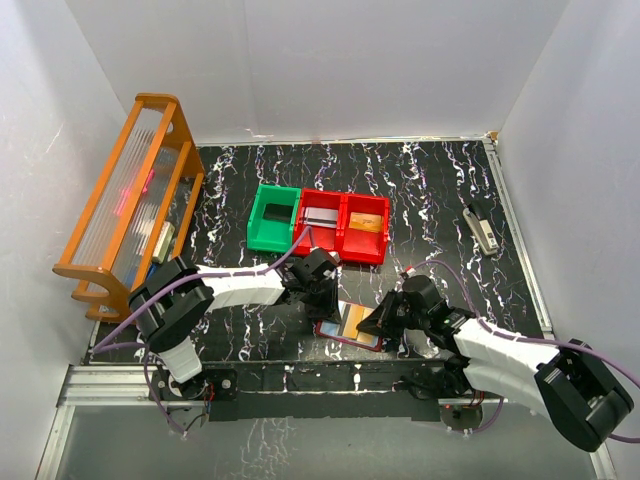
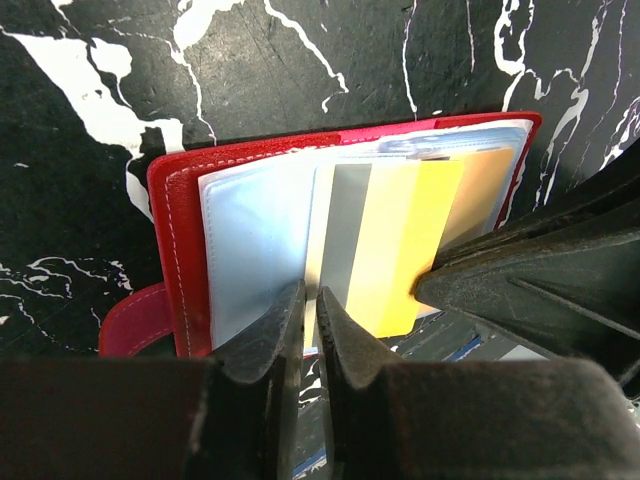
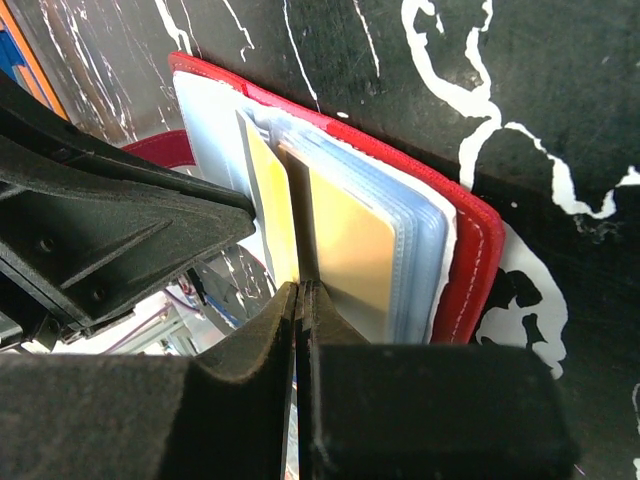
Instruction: Take the credit cards out of the card holder
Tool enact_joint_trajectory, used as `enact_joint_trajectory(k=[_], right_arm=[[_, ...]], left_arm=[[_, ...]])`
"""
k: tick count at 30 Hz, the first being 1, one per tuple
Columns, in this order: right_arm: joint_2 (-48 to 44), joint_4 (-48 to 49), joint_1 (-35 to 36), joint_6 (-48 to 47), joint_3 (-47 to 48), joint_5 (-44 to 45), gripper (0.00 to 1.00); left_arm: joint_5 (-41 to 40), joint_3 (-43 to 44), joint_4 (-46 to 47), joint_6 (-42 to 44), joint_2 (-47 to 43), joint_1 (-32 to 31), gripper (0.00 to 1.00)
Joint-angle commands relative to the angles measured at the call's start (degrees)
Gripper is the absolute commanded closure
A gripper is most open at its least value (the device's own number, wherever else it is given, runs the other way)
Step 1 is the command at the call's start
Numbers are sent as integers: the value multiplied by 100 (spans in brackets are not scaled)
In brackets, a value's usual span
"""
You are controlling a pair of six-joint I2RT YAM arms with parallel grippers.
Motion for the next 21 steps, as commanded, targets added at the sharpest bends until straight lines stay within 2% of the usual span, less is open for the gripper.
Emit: enact_joint_trajectory(k=[1,2,5,8,11,14,16,21], right_arm=[[-83,84,-40,57,132,195,100],[-65,336,-38,175,56,166,99],[178,1349,-42,537,-176,-13,84],[554,1345,-37,420,-16,-5,77],[907,1158,-38,192,191,-5,78],[1048,1202,-38,189,206,-58,86],[991,1174,-42,197,184,-45,88],[517,709,-45,170,121,229,82]], left_arm=[[-403,-244,-715,78,-8,-32,90],[-397,-244,-705,83,1,-35,90],[-342,-230,-641,91,49,-32,90],[-323,-146,-716,124,100,-33,92],[-382,-162,-743,102,33,-27,92],[-416,-201,-766,87,-12,-31,93],[-440,-224,-797,75,-26,-29,93],[-491,-258,-793,35,-55,-31,93]])
